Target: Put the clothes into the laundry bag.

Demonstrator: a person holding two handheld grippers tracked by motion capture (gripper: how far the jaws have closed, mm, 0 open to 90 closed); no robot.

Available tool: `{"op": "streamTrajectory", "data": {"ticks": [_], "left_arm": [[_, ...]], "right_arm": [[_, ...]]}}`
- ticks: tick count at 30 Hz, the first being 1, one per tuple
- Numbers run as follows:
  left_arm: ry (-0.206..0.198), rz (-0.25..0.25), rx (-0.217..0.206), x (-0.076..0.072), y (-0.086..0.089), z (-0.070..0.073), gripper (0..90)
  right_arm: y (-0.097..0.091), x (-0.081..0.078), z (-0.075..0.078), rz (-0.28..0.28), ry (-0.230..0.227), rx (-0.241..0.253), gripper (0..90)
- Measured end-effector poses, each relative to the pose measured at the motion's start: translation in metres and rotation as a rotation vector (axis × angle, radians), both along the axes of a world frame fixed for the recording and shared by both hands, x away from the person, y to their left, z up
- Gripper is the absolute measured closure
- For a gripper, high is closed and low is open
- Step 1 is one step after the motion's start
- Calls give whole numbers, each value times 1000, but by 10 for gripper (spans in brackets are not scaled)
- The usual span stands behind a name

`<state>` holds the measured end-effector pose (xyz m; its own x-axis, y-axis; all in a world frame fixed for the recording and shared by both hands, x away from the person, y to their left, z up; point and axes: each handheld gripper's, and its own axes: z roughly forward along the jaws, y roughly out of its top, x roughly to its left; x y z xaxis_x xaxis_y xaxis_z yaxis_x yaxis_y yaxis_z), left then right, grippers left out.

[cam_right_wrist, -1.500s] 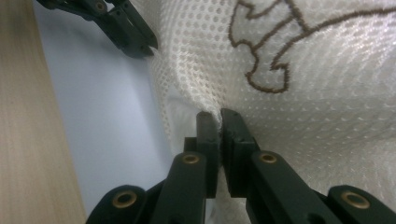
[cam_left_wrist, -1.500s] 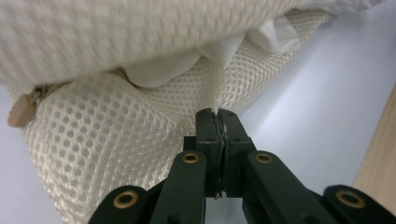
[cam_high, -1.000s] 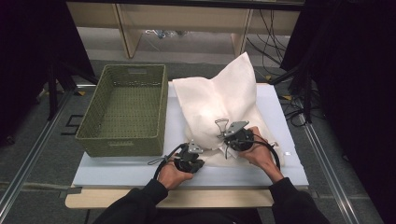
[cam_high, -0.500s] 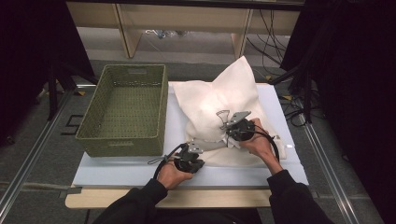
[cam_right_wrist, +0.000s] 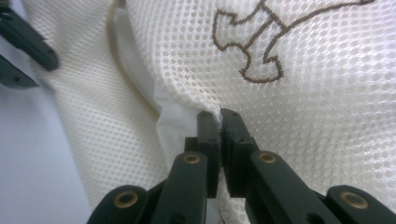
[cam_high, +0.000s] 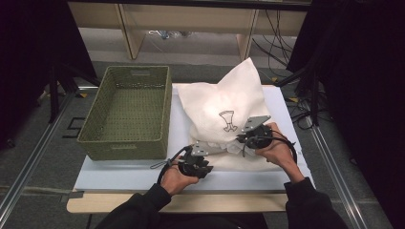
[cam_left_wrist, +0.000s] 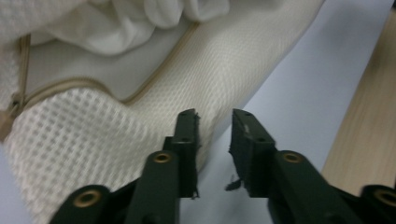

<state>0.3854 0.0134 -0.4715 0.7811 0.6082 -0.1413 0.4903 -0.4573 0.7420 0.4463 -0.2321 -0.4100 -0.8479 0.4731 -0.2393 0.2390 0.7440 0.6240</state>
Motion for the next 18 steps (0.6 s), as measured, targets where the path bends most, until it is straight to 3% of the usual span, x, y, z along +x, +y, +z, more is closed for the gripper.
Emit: {"op": "streamTrajectory", "data": {"ticks": [1, 3, 4, 8, 11, 14, 18], "left_arm": [[17, 15, -25, 1, -5, 0, 614], [3, 27, -40, 2, -15, 0, 583], [-13, 10, -22, 4, -18, 1, 556], [-12, 59, -42, 12, -35, 0, 470], [-8, 90, -58, 21, -38, -1, 465], [15, 127, -76, 25, -38, -3, 457], [20, 125, -65, 26, -37, -4, 440]], "right_arm": [[-2, -1, 2, 3, -8, -2, 881], [-3, -5, 6, 4, -6, 13, 881], [-5, -7, 8, 6, -7, 18, 881], [-8, -10, 12, 9, -20, 34, 880], [-8, -11, 9, -4, -20, 51, 861], [-10, -9, 6, 7, -60, 16, 811], [-14, -11, 4, -28, -91, 9, 715]]}}
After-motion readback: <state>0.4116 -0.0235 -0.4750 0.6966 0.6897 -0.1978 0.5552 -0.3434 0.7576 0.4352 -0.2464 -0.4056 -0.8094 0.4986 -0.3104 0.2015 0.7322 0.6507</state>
